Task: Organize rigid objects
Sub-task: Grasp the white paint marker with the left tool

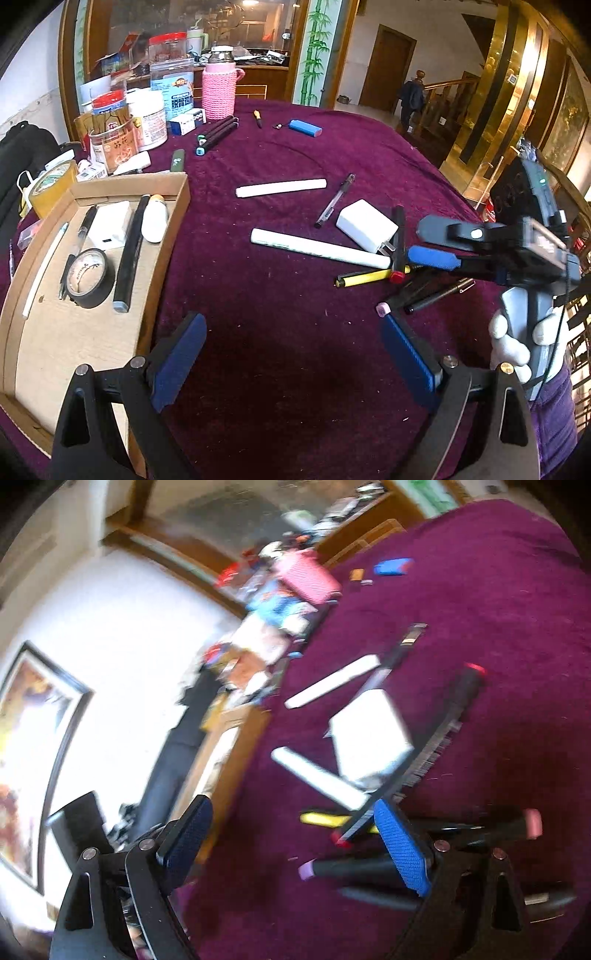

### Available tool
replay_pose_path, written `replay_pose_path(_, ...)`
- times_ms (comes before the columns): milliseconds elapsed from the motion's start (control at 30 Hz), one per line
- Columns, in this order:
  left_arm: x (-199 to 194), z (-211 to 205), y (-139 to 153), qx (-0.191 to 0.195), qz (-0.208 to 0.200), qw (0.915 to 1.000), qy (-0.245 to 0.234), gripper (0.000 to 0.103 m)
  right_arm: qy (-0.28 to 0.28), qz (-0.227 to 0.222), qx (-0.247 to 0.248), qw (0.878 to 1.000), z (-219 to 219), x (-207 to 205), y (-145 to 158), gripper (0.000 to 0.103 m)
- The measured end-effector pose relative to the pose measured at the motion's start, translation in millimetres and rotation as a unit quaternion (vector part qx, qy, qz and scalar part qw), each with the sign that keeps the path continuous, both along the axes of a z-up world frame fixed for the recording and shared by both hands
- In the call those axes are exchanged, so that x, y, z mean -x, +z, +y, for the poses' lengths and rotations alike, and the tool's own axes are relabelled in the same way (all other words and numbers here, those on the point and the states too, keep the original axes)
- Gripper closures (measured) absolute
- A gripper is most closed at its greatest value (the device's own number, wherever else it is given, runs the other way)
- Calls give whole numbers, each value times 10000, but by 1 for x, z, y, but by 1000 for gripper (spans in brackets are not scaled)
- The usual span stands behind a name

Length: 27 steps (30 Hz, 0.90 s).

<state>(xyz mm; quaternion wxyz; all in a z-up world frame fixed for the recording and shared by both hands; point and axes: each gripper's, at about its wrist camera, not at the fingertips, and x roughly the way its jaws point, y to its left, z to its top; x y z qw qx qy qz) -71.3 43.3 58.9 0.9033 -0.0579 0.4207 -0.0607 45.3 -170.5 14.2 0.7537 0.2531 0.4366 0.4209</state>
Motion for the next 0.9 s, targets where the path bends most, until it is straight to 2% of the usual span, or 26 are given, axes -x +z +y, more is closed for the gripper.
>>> replay_pose_path(67,-1,-1,-2,22,31,10000,-51,8,-88,-105,-72,9999,-5,5,4,10)
replay_pose_path(233,-20,-5,-8,356,325,9987,-143,8,-900,99,-48,9959,-33,0,-1,10)
replay_pose_path(300,-32,-9,-5,360,273,9989,-91,8,-1097,84,-73,9939,-39,-1,0,10)
replay_pose_path(400,-59,-24,2,-185,-49,9998,-64,8,-1258,22,-51,9920,-47,-2,4,10)
replay_pose_path(467,-84,-41,2,-663,-152,9971,-351,8,-1292,7,-4,9916,-49,-5,5,10)
replay_pose_path(500,-94,-47,0,-728,-119,9958,-540,8,-1318,24,59,9913,-49,-6,5,10)
replay_pose_path(600,-126,-54,-14,-431,293,9915,-1189,8,-1403,97,225,9898,-51,-9,1,11)
replay_pose_path(733,-156,-44,-45,231,1205,9801,-1559,9,-1539,147,254,9877,-55,-13,-2,11)
replay_pose_path(767,-154,-43,-44,218,1149,9794,-1648,9,-1556,169,246,9874,-56,-13,-2,11)
replay_pose_path(900,-137,-54,-44,-20,1373,9653,-2223,9,-1608,318,276,9861,-58,-17,-7,11)
